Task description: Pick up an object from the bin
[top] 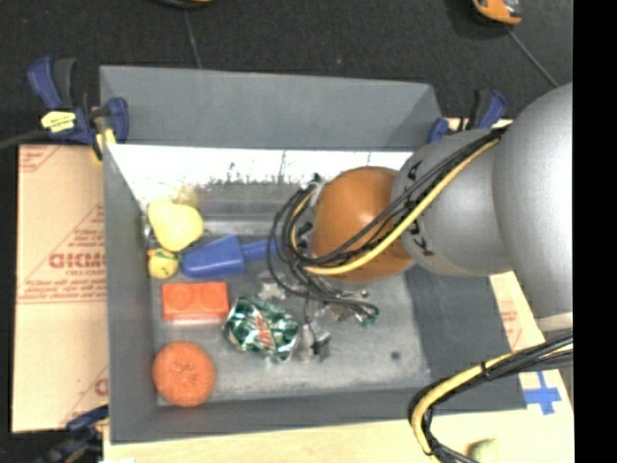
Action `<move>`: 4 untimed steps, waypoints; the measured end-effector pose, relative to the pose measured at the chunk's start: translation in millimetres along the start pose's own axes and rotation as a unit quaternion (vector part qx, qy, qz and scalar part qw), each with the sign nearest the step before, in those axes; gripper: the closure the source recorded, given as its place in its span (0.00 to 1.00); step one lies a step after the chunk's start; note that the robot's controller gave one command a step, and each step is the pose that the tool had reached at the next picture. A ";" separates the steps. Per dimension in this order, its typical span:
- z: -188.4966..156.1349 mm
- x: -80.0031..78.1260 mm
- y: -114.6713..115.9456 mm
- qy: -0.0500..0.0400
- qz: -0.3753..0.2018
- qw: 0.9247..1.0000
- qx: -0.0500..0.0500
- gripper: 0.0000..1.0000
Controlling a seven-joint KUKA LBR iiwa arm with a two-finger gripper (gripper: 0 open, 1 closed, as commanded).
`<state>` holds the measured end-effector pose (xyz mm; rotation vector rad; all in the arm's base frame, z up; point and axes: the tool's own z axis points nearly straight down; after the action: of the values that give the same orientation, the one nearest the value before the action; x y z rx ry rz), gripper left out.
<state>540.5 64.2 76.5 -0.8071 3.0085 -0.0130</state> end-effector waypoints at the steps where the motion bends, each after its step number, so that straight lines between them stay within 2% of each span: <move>1: 5.4 -1.4 4.9 0.001 0.042 0.999 -0.003 1.00; 2: 5.2 -1.4 4.9 0.001 0.041 0.999 -0.003 1.00; 4: -120.6 -29.0 -23.8 0.005 0.042 0.999 -0.004 1.00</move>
Offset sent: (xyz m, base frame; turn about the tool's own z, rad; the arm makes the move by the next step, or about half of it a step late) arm 0.0000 0.0000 0.0000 0.0000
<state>574.2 58.2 198.1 -0.6834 3.0500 -0.0040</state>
